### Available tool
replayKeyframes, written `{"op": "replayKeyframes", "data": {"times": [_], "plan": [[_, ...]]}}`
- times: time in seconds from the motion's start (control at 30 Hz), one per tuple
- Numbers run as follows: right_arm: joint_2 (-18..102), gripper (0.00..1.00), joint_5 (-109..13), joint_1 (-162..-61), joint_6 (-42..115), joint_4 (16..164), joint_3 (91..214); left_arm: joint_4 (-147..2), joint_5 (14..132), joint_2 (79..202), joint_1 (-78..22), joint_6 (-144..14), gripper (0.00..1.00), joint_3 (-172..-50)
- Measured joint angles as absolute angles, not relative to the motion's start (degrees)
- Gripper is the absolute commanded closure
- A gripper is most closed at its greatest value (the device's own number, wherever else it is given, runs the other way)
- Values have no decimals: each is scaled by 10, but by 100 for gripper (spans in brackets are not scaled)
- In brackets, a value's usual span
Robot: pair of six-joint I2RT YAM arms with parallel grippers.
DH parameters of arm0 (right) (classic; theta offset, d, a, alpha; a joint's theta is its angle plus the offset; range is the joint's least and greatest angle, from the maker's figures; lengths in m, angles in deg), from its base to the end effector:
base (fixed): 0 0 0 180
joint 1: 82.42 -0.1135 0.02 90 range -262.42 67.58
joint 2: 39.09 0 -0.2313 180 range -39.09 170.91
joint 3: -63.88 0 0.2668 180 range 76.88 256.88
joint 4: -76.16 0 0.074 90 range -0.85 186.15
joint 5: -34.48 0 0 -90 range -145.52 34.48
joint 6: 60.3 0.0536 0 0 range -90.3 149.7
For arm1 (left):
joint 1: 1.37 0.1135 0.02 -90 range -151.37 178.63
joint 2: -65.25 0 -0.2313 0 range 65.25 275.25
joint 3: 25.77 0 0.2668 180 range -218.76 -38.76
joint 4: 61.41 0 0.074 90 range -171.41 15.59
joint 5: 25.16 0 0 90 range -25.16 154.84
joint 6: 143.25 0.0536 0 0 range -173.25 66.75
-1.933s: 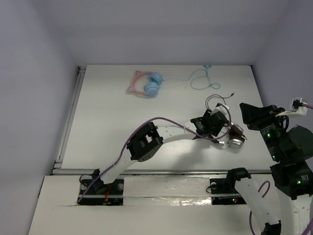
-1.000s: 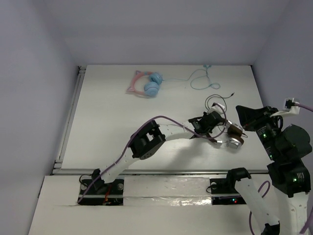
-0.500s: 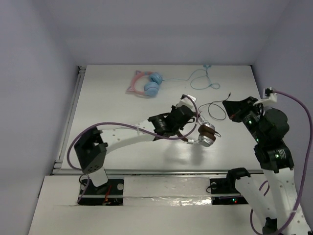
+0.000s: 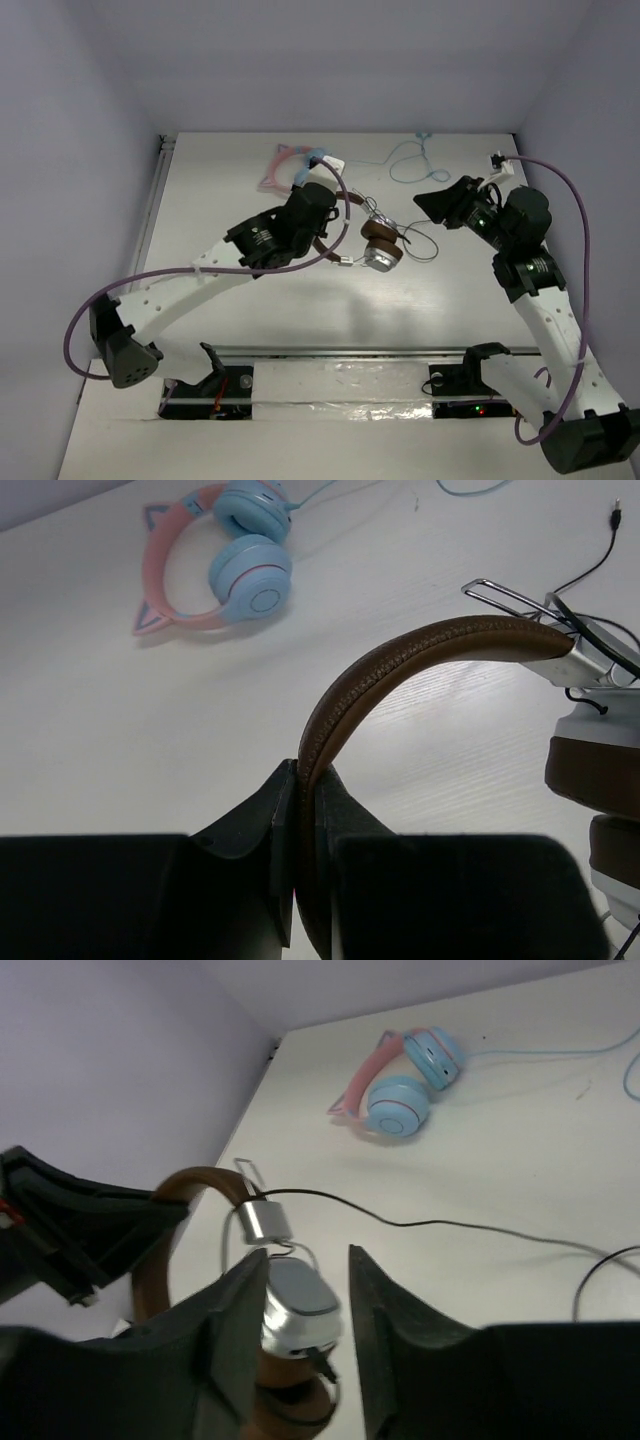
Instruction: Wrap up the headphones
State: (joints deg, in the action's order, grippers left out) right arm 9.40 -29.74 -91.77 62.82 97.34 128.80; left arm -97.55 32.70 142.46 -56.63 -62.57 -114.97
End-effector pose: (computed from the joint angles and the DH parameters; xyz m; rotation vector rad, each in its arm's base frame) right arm 0.2374 0.0627 0.3520 -0.0003 1.7307 0.9258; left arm 0.2164 -0.2621 0.3456 0.4144 1.8844 -0.1942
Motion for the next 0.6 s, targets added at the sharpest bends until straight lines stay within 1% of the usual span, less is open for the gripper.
{"op": "replayKeyframes", "data": {"times": [0.03, 0.07, 0.1, 0.2, 0.27, 0.3, 0.33, 0.43, 0.53, 0.6], "plan": [[103, 83, -292, -918, 621, 964, 1288, -987, 332, 1415, -561, -621, 100, -1155], [112, 94, -287, -918, 614, 950, 1288, -997, 337, 1406, -554, -617, 100, -1160], [120, 100, -283, -918, 609, 937, 1288, -1011, 346, 1396, -544, -613, 100, -1170], [145, 100, -267, -918, 609, 884, 1288, -1040, 378, 1373, -508, -604, 100, -1208], [167, 81, -248, -918, 612, 839, 1285, -1051, 393, 1361, -492, -601, 100, -1235], [180, 68, -238, -918, 613, 817, 1283, -1056, 401, 1357, -488, -601, 100, -1250], [190, 47, -230, -918, 615, 800, 1278, -1060, 410, 1354, -487, -601, 100, -1266], [226, 28, -198, -918, 609, 756, 1265, -1073, 444, 1354, -487, -601, 100, -1314], [265, 19, -159, -918, 608, 718, 1257, -1086, 474, 1356, -487, -599, 100, -1354], [289, 17, -130, -918, 609, 698, 1255, -1090, 488, 1361, -487, -598, 100, -1376]]}}
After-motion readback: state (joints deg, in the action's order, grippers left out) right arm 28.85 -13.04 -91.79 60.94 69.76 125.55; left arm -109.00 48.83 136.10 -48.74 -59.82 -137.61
